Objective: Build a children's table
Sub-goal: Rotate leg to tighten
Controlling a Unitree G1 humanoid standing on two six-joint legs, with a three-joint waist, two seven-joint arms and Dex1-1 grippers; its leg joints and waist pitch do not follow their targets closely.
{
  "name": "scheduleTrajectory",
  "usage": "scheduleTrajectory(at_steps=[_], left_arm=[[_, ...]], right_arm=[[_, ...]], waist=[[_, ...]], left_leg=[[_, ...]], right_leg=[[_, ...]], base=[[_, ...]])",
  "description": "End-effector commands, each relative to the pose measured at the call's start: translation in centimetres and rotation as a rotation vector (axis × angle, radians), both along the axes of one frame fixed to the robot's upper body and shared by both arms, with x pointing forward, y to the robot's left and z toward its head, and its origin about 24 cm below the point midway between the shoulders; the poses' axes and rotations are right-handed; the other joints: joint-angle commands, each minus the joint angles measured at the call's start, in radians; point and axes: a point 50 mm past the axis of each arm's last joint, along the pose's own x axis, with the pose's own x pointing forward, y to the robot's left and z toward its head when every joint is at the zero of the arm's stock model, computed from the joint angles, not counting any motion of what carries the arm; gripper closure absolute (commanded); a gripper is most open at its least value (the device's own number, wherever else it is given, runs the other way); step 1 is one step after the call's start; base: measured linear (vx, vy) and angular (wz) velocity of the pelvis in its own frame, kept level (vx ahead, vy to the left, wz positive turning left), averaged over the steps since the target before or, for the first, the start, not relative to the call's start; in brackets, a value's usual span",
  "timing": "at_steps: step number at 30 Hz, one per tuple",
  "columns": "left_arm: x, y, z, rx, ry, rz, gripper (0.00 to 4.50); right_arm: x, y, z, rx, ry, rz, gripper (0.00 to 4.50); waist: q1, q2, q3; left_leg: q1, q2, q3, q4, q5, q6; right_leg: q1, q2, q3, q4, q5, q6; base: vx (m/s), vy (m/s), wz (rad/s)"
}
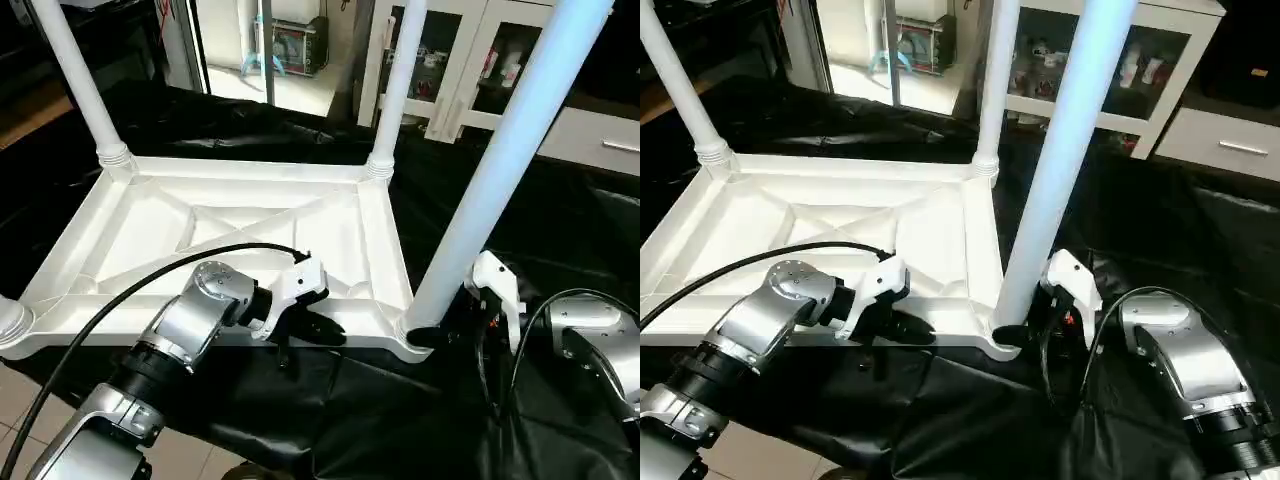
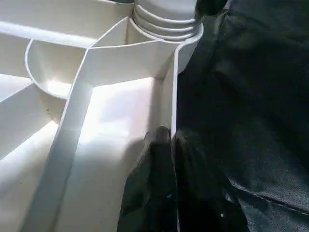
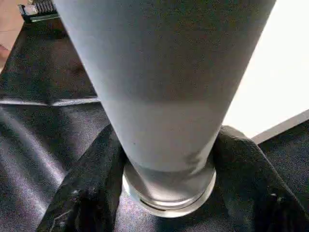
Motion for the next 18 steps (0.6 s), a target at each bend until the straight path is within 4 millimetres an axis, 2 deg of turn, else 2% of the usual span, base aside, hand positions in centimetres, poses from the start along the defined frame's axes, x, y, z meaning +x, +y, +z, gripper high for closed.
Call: scheduleTrajectory(at_steps=[1,3,4,5,6,7,8,9,10,11,12,13,14,15,16,17,18], left_arm=[[0.0,-1.0,0.2,-0.046,0.009,0.010,4.50],[0.8,-1.2,0.0,-0.043,-0.002,0.101,4.50],[0.8,-1.2,0.0,-0.043,-0.002,0.101,4.50],[1.4,-1.3,0.0,-0.038,-0.012,0.173,4.50],[1.7,-1.4,-0.1,-0.036,-0.016,0.213,4.50],[2.6,-1.5,-0.1,-0.031,-0.023,0.339,4.50],[2.6,-1.5,-0.1,-0.031,-0.023,0.339,4.50],[3.4,-1.7,-0.1,-0.028,-0.026,0.434,4.50],[4.1,-2.0,-0.1,-0.030,-0.030,0.530,4.50],[4.9,-2.7,0.3,-0.049,-0.056,0.619,4.50],[5.4,-3.1,0.6,-0.062,-0.074,0.666,4.50],[5.4,-3.1,0.6,-0.062,-0.074,0.666,4.50],[5.8,-3.8,1.0,-0.071,-0.102,0.699,4.50],[6.0,-4.2,1.2,-0.071,-0.129,0.714,4.50],[6.1,-4.3,1.3,-0.071,-0.139,0.719,4.50],[6.1,-4.3,1.3,-0.071,-0.141,0.720,4.50],[6.5,-4.9,1.6,-0.067,-0.177,0.741,4.50]], right_arm=[[0.1,0.2,-1.2,-0.020,0.029,-0.057,2.16],[1.4,0.3,-2.0,-0.040,0.004,-0.226,2.17],[1.4,0.3,-2.0,-0.040,0.004,-0.226,2.17],[2.2,0.2,-2.4,-0.044,-0.005,-0.341,2.17],[2.6,0.2,-2.6,-0.046,-0.007,-0.400,2.19],[3.6,0.3,-3.0,-0.049,-0.009,-0.559,2.19],[3.6,0.3,-3.0,-0.049,-0.009,-0.559,2.28],[4.3,0.5,-3.4,-0.045,-0.004,-0.671,2.28],[4.9,1.0,-3.7,-0.044,0.001,-0.792,2.31],[5.6,1.9,-4.0,-0.022,0.001,-0.932,2.35],[6.0,2.6,-4.1,-0.008,0.005,-1.015,2.37],[6.0,2.6,-4.1,-0.008,0.005,-1.015,2.39],[6.3,4.0,-4.1,-0.018,-0.017,-1.032,2.40],[6.5,5.2,-4.0,-0.025,-0.037,-1.011,2.41],[6.5,5.6,-4.0,-0.027,-0.044,-1.004,2.41],[6.5,5.7,-4.0,-0.027,-0.045,-1.001,2.43],[6.6,7.9,-3.9,-0.052,-0.086,-0.940,2.44]], waist=[[-0.006,-0.011,-0.065],[-0.011,-0.012,-0.062],[-0.019,-0.014,-0.060],[-0.024,-0.016,-0.061],[-0.028,-0.016,-0.060],[-0.032,-0.011,-0.057],[-0.045,-0.015,-0.057],[-0.045,-0.016,-0.060],[-0.049,-0.012,-0.060],[-0.059,-0.012,-0.056],[-0.060,-0.016,-0.063],[-0.061,-0.016,-0.066],[-0.057,-0.013,-0.065],[-0.057,-0.015,-0.064],[-0.057,-0.013,-0.064],[-0.053,-0.013,-0.066],[-0.054,-0.016,-0.066]], left_leg=[[0.017,0.081,-0.039,-0.075,-0.198,0.045],[0.020,0.079,-0.040,-0.077,-0.223,0.031],[0.017,0.076,-0.043,-0.079,-0.246,0.015],[0.018,0.078,-0.047,-0.080,-0.272,0.002],[0.020,0.079,-0.047,-0.080,-0.279,-0.003],[0.024,0.077,-0.047,-0.081,-0.291,-0.011],[0.029,0.069,-0.055,-0.078,-0.355,-0.037],[0.025,0.071,-0.057,-0.079,-0.349,-0.038],[0.023,0.075,-0.054,-0.083,-0.330,-0.033],[0.029,0.068,-0.052,-0.081,-0.358,-0.046],[0.030,0.064,-0.059,-0.078,-0.369,-0.054],[0.026,0.066,-0.058,-0.080,-0.351,-0.051],[0.022,0.070,-0.056,-0.083,-0.320,-0.042],[0.024,0.069,-0.051,-0.085,-0.312,-0.035],[0.024,0.067,-0.049,-0.083,-0.313,-0.030],[0.024,0.068,-0.048,-0.085,-0.297,-0.026],[0.020,0.068,-0.047,-0.084,-0.289,-0.019]], right_leg=[[0.039,-0.082,0.053,-0.078,-0.254,-0.232],[0.036,-0.081,0.052,-0.084,-0.297,-0.227],[0.038,-0.082,0.049,-0.088,-0.346,-0.215],[0.040,-0.084,0.048,-0.092,-0.392,-0.195],[0.036,-0.083,0.049,-0.092,-0.401,-0.190],[0.031,-0.080,0.049,-0.095,-0.416,-0.190],[0.031,-0.085,0.038,-0.108,-0.536,-0.157],[0.036,-0.088,0.038,-0.109,-0.538,-0.145],[0.031,-0.085,0.042,-0.107,-0.492,-0.145],[0.017,-0.077,0.040,-0.110,-0.507,-0.147],[0.025,-0.083,0.034,-0.112,-0.533,-0.134],[0.027,-0.085,0.037,-0.111,-0.514,-0.132],[0.026,-0.084,0.041,-0.110,-0.455,-0.136],[0.023,-0.079,0.043,-0.108,-0.407,-0.145],[0.022,-0.079,0.043,-0.107,-0.398,-0.150],[0.027,-0.080,0.045,-0.102,-0.364,-0.156],[0.027,-0.080,0.046,-0.102,-0.350,-0.159]], base=[[0.000,0.000,0.00],[0.000,0.000,0.00],[0.000,0.000,0.00],[0.000,0.000,0.00],[0.000,0.000,0.00],[0.000,0.000,0.00],[0.000,0.000,0.00],[0.000,0.000,0.00],[0.000,0.000,0.00],[0.000,0.000,0.00],[0.000,0.000,0.00],[0.000,0.000,0.00],[0.000,0.000,0.00],[0.000,0.000,0.00],[0.000,0.000,0.00],[0.000,0.000,0.00],[0.000,0.000,0.00]])
